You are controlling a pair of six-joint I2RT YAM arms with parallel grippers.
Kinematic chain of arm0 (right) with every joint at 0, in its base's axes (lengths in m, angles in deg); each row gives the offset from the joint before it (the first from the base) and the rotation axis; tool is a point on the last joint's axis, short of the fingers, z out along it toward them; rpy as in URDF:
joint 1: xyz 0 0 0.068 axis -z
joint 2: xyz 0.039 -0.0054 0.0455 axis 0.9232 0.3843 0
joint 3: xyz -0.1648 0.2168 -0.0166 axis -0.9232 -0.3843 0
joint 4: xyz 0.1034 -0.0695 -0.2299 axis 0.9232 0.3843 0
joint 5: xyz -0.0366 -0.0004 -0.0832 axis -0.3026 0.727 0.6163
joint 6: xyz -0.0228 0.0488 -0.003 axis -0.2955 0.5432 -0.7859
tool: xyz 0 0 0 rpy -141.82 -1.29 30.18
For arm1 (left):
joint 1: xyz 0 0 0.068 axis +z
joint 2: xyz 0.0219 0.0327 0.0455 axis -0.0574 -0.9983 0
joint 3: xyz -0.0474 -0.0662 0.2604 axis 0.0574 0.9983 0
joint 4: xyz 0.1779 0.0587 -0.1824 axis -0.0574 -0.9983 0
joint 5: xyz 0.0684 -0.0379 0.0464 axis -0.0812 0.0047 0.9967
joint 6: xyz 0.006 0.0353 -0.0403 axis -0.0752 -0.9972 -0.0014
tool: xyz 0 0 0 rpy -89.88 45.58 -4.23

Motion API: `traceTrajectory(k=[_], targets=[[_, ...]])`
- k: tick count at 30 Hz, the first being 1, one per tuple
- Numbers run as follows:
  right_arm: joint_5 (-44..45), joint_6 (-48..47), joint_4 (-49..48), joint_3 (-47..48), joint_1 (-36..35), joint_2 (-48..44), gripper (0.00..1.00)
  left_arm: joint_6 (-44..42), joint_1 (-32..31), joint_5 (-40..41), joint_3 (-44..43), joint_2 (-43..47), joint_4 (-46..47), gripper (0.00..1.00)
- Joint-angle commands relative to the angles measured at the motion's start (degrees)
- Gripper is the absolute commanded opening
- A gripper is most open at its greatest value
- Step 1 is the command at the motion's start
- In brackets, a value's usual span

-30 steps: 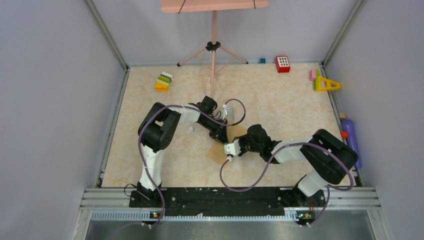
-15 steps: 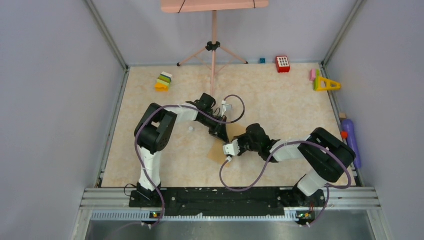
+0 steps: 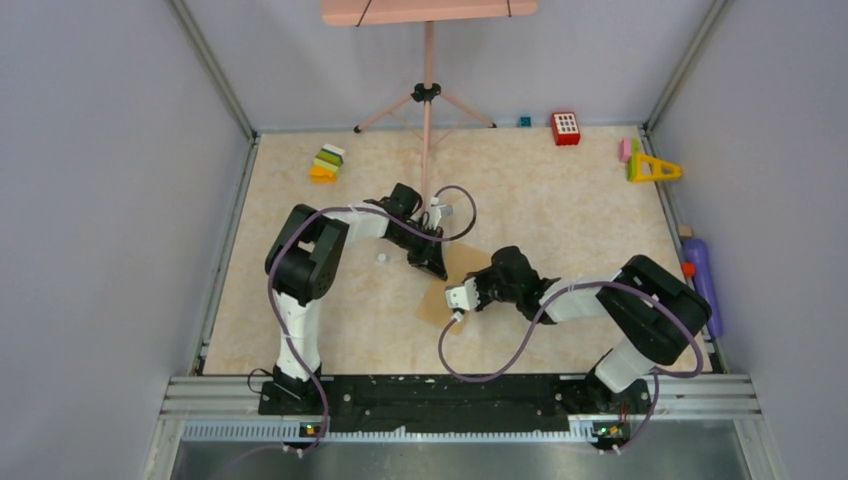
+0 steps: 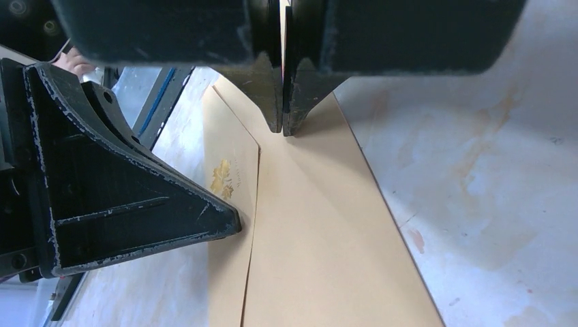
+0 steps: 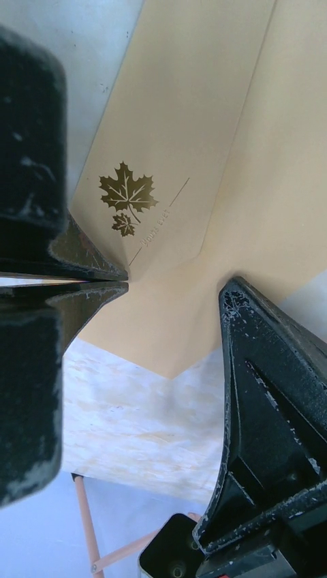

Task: Place the letter into the envelope and seal it
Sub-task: Seal the envelope flap on the envelope.

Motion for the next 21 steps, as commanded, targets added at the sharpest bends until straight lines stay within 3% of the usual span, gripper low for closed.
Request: traceTrajectory(k=[1,21], targets=[[-2.9,2.4,3.4,1.6,-0.4,-0.1,0.00,-1.4,-0.3,5.0,-2.0,-1.4,-1.9,0.00],[-1.9,4.8,4.3,4.3,-6.8,2.7,0.00,-0.9,-0.8,7.0,-2.0,-2.3,-2.4,0.00]])
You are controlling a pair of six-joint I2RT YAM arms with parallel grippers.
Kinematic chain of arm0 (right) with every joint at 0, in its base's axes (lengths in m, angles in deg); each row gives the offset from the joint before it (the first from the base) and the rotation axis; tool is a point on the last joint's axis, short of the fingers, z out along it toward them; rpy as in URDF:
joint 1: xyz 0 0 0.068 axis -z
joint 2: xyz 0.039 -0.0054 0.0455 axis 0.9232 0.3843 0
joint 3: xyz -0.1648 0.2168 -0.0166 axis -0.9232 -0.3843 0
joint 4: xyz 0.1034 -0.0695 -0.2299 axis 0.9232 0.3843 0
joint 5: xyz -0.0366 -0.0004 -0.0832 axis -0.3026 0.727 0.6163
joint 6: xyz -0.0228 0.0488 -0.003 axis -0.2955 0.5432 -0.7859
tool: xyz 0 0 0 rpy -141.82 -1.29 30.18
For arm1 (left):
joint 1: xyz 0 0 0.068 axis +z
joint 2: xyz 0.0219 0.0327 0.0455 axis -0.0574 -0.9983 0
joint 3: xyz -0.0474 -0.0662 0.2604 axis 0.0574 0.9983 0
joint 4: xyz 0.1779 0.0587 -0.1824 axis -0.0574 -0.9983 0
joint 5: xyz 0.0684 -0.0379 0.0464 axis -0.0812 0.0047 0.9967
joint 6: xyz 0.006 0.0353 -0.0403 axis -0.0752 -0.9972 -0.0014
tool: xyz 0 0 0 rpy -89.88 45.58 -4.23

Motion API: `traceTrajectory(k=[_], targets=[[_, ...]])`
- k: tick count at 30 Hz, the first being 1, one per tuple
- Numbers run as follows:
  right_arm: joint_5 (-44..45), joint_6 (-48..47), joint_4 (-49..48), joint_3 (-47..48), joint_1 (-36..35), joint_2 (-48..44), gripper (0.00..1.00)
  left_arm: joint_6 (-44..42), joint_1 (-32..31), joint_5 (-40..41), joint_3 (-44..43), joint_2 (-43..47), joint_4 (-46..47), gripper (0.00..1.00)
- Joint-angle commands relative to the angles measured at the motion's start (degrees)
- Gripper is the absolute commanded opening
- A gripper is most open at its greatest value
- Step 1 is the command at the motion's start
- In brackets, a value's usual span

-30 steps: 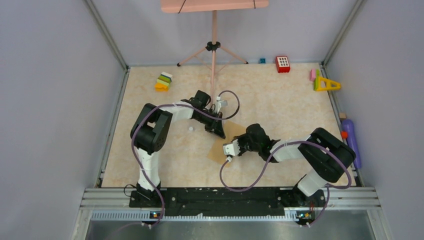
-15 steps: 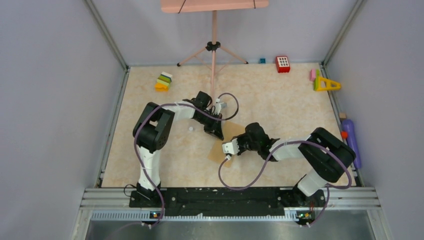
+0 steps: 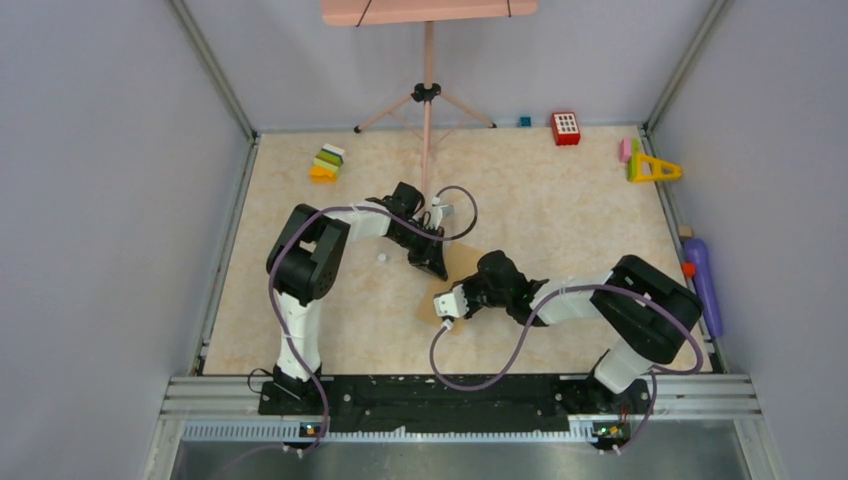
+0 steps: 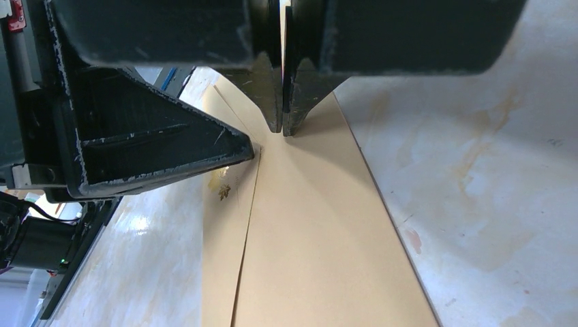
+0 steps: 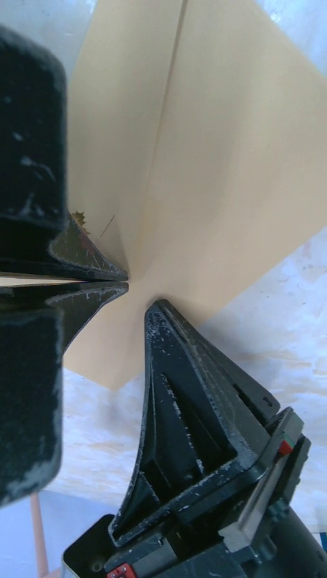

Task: Place the letter into the envelope and seal it
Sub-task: Seal the envelope flap on the envelope.

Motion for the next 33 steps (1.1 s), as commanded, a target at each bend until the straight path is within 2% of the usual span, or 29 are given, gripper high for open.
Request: traceTrajectory(k=[1,11,33], targets=[[-0.7,1.5,1.7,1.5,-1.8,1.7,0.00,-1.3,-0.3,5.0,-0.3,-1.8,0.4,0.00],[-0.2,1.5,1.6,1.3,-1.9,2.4,0.00,-1.4,-0.3,5.3,-0.1,-1.6,0.5,0.00],[-5.2,0.4,9.5,0.9,-2.0,-2.6,0.00,-1.5,-0.3,6.4,-0.2,-1.6,0.4,0.00]])
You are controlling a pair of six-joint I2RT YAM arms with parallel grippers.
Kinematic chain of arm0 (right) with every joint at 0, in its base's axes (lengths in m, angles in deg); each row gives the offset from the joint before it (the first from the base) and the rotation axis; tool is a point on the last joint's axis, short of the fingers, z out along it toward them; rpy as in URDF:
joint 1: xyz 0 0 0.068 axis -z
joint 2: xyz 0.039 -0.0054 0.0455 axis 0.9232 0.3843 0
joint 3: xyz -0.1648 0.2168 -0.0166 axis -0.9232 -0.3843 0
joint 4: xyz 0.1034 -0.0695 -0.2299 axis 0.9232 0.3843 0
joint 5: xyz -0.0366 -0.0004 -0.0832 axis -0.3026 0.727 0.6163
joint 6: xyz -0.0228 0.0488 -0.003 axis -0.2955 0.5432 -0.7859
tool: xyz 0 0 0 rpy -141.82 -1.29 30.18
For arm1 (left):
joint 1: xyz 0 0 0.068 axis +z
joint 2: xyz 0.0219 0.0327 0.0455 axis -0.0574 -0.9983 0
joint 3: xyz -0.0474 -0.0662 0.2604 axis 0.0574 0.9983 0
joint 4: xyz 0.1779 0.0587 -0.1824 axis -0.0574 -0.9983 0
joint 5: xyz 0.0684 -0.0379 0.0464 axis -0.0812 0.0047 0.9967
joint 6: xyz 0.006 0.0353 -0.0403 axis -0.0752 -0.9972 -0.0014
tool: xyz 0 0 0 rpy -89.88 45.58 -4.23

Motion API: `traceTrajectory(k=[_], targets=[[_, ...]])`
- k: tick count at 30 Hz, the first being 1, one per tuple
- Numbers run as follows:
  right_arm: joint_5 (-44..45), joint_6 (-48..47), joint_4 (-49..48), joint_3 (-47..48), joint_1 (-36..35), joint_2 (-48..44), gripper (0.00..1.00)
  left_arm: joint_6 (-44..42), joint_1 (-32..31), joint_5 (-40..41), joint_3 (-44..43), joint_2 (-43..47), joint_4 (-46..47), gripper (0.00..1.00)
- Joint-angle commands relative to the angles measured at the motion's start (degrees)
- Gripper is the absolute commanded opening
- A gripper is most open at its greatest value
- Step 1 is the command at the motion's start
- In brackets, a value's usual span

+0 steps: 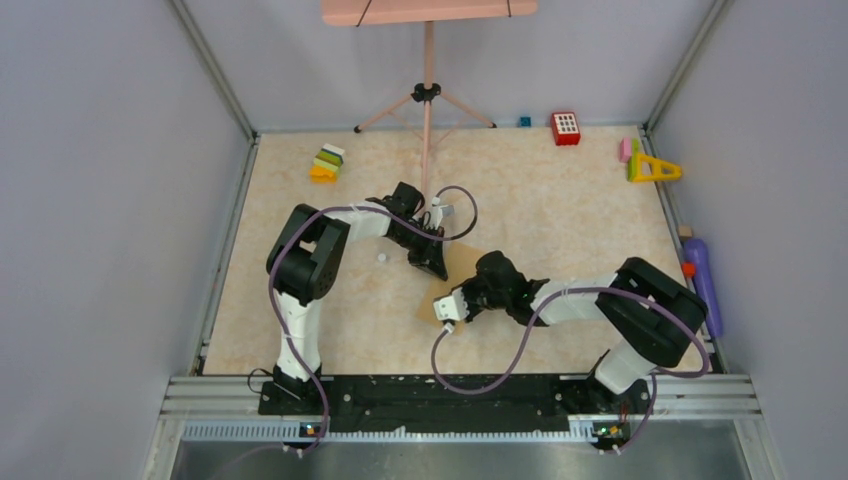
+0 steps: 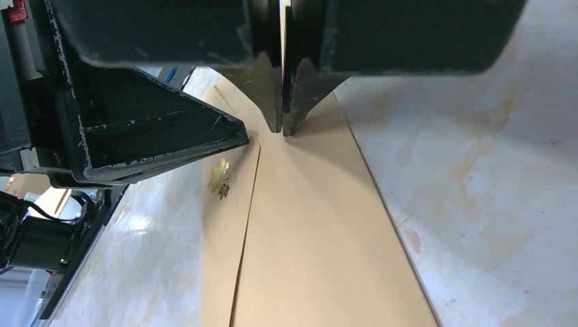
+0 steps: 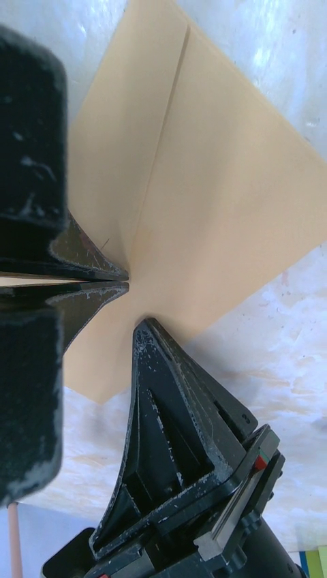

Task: Place the letter into the envelope and seal it
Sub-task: Seal the envelope flap on the envelope.

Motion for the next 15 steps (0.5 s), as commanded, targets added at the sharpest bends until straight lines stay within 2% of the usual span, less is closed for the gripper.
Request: traceTrajectory(k=[1,15], targets=[[-3.4,0.1,6.6,0.1,-0.8,-2.0,0.00,-1.5,-0.3,6.4,-0.2,-1.6,0.3,0.00],[-7.7,-0.2,13.7,2.0,-1.9,-2.8,0.00,-1.6,-0.3,6.5,-0.2,-1.4,0.3,0.00]])
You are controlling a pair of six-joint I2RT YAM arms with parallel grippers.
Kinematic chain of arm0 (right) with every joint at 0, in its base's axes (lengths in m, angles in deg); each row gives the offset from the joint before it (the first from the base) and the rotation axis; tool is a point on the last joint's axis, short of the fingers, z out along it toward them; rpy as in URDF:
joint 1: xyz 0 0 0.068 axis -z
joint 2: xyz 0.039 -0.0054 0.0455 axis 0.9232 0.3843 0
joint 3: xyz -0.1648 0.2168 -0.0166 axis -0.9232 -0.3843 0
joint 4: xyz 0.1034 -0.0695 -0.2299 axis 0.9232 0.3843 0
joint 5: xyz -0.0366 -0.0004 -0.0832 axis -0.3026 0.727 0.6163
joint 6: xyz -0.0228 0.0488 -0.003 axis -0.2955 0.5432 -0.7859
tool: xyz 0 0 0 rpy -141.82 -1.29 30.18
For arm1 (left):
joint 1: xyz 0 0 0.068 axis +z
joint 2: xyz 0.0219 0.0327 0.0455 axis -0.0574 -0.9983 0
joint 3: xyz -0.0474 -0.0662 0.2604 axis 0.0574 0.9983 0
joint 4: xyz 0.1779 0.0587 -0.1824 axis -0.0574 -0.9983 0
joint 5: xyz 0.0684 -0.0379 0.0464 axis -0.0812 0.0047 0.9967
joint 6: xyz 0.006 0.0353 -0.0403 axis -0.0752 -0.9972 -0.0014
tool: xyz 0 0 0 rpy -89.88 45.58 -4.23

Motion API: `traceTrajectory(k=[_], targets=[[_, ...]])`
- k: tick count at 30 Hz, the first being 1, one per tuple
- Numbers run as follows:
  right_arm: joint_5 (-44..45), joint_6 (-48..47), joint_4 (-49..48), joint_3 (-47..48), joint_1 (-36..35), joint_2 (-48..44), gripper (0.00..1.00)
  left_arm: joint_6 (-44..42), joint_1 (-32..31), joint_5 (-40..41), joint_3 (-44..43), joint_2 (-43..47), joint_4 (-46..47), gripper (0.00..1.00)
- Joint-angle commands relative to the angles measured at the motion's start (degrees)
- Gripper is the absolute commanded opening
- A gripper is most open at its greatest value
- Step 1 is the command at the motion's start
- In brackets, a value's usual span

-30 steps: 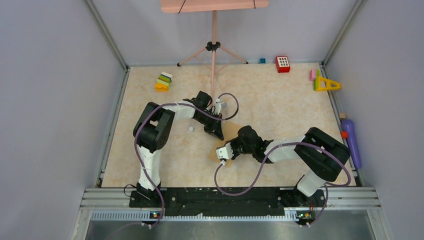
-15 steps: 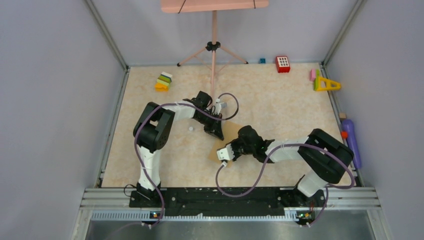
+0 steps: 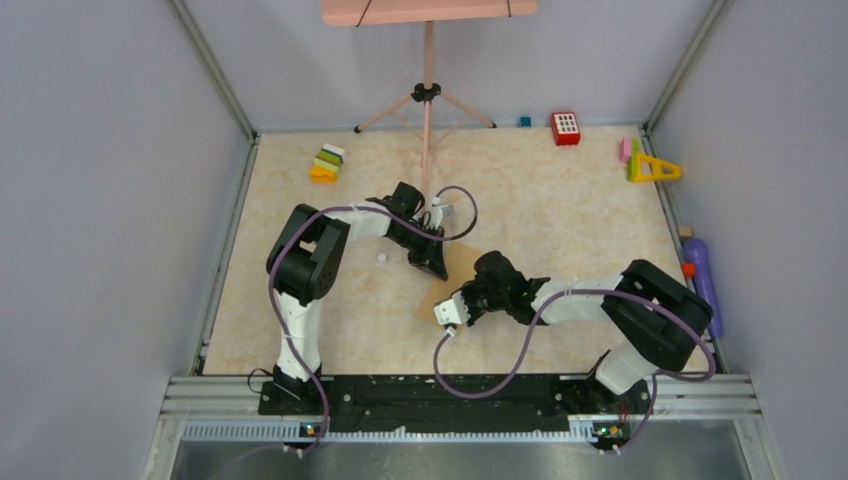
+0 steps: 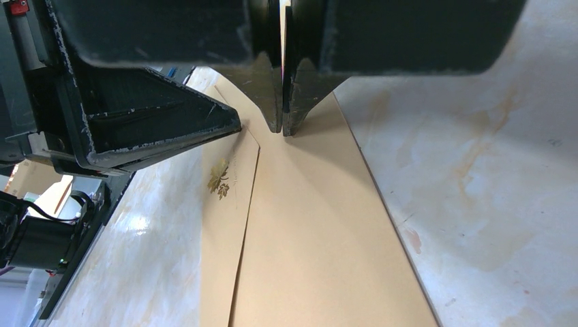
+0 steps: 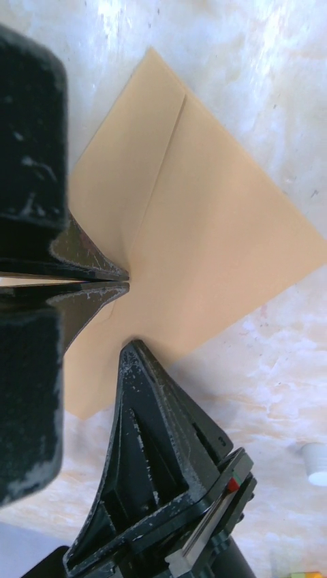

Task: Place the letter into the envelope and seal it
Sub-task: Seal the envelope flap on the envelope.

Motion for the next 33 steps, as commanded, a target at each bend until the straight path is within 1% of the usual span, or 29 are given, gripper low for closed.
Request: traceTrajectory(k=[1,12,17,21,25,33], targets=[[-4.7,0.4,8.4,1.2,-1.6,-1.2,0.00,-1.6,-0.3,6.4,-0.2,-1.4,0.2,0.00],[-6.0,-0.3,10.9,1.5,-1.8,-1.4,0.00,-1.6,-0.3,6.3,-0.2,-1.5,0.4,0.00],[-5.0,-0.2,10.8,1.6,-1.7,-1.1,0.00,-1.8,-0.3,6.4,-0.1,-1.5,0.2,0.00],[-7.7,-0.1,13.0,2.0,-1.7,-2.1,0.00,-1.8,-0.3,6.3,-0.1,-1.4,0.3,0.00],[-7.7,-0.2,13.8,2.1,-1.8,-2.1,0.00,-1.8,-0.3,6.3,-0.1,-1.5,0.2,0.00],[-2.5,2.3,8.5,2.0,-1.0,0.1,0.00,-1.8,-0.4,6.4,0.0,-1.5,0.3,0.00]])
